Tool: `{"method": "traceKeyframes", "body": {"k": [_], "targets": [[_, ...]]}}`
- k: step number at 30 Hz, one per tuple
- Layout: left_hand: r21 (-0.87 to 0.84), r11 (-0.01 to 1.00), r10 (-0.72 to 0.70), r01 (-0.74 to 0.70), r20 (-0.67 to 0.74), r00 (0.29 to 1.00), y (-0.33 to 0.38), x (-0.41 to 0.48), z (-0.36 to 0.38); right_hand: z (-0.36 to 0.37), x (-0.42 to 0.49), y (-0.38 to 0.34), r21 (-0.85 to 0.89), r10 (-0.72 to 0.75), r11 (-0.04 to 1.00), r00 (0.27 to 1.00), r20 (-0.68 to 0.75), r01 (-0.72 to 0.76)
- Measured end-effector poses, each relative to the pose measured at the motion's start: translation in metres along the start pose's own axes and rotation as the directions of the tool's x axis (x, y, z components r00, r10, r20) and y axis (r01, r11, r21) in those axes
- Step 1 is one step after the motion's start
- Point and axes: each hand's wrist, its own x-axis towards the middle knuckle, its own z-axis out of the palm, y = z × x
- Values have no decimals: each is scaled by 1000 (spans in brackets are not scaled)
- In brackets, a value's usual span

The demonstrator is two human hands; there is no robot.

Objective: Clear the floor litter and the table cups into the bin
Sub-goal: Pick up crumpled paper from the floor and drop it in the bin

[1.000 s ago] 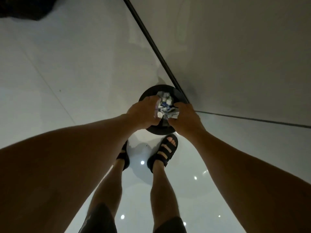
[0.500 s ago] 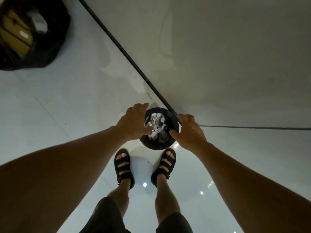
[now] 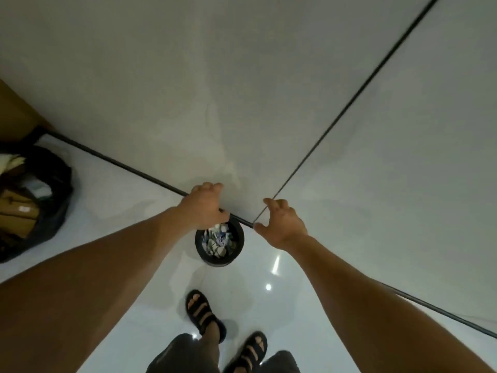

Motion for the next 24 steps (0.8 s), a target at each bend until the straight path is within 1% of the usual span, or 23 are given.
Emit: {"method": "traceKeyframes", "body": {"k": [4, 8, 12, 15, 20, 24], "targets": [[60, 995, 76, -76, 10, 997, 59, -37, -7, -28, -59, 42, 82, 107, 992, 992, -73, -101], [161, 968, 174, -193, 123, 977, 120, -72, 3, -49, -122, 91, 132, 218, 971, 966, -140, -200], [213, 924, 299, -318, 116, 947, 190, -99, 4, -64, -182, 136, 158, 328, 941, 924, -196, -300], [253, 871, 403, -421, 121, 907, 235, -116, 6, -70, -223, 156, 206, 402, 911, 879, -255, -357], [341, 748, 532, -570, 206, 821, 285, -140, 14, -78, -281, 166, 284, 526, 848, 778, -345, -448], [389, 641, 613, -662, 259, 746, 306, -155, 15, -72, -323, 159, 360, 635, 770, 687, -354, -526]]}}
